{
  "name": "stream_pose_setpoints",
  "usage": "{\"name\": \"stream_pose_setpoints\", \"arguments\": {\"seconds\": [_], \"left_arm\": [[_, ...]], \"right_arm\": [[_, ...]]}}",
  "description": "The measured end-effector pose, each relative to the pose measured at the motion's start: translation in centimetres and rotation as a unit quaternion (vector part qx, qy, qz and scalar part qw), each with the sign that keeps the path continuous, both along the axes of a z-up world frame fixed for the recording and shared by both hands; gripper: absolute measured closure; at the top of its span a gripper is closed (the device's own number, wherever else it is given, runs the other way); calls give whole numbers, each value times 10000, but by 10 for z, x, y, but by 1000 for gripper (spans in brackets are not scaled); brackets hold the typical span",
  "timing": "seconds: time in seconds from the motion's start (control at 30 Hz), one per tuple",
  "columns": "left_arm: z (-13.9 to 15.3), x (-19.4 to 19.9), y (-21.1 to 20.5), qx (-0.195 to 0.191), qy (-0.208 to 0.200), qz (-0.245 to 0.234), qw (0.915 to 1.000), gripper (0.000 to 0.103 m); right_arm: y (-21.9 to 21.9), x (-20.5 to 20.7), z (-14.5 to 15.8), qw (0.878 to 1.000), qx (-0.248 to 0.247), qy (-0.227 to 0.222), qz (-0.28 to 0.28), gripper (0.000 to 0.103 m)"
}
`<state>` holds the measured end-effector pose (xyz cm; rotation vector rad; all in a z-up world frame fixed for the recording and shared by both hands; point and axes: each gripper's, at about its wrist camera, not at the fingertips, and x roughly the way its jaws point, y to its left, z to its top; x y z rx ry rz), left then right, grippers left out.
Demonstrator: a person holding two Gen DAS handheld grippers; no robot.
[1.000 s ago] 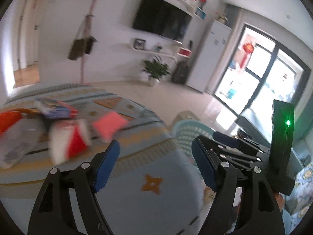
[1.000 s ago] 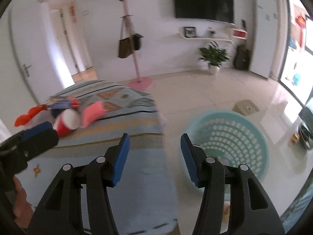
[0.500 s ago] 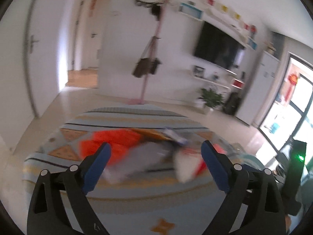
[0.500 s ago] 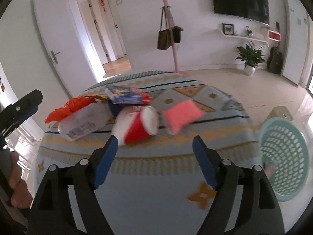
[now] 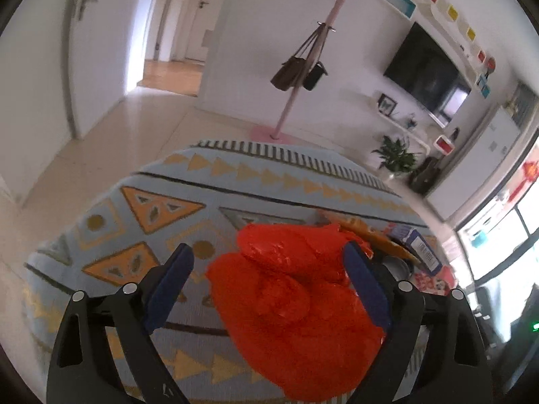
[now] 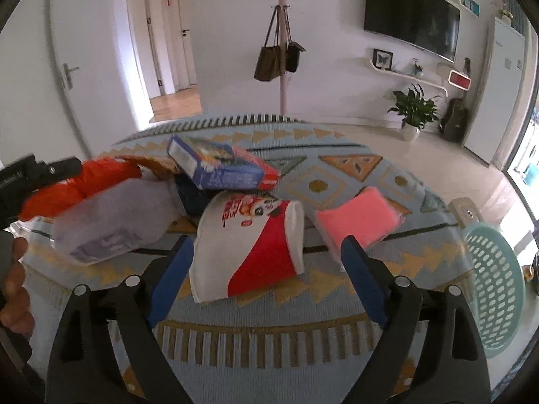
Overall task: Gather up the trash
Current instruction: 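Grasp the orange plastic bag with left tool while right tool grasps the red-and-white cup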
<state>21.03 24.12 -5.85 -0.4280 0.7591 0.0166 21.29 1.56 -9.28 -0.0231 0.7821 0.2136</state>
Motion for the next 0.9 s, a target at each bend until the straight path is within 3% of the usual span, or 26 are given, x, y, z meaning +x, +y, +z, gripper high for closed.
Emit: {"name": "stream_pose_setpoints", "arguments": {"seconds": [0.1,0.23,0.3,0.43,0.5,0.53,0.77,0.9], "left_arm": [[-11,3,1,-246,-5,-161,9996,18],[-24,7,-1,-213,90,-244,9994,43],[-27,8,0,-266,96,-272,9992,49],[-23,4,2,-296,-93,-258,9992,70],[-22,2,0,-224,-159,-251,9993,78],[-20,1,-1,-175,-199,-237,9994,80],[-10,-13,-1,-105,-551,-173,9983,85],[9,-27,-2,-95,-954,-109,9953,85]], "right_arm": [[10,3,-4,9997,-224,12,63,18],[19,9,-7,9987,-505,13,-47,18],[21,11,-9,9983,-580,29,-91,18],[19,12,-9,9980,-618,24,-163,18],[16,13,-10,9983,-560,61,-144,25],[15,13,-10,9983,-551,80,-155,30],[4,8,-2,9996,-216,-156,-127,30],[-3,-3,6,9991,21,-408,-57,30]]}}
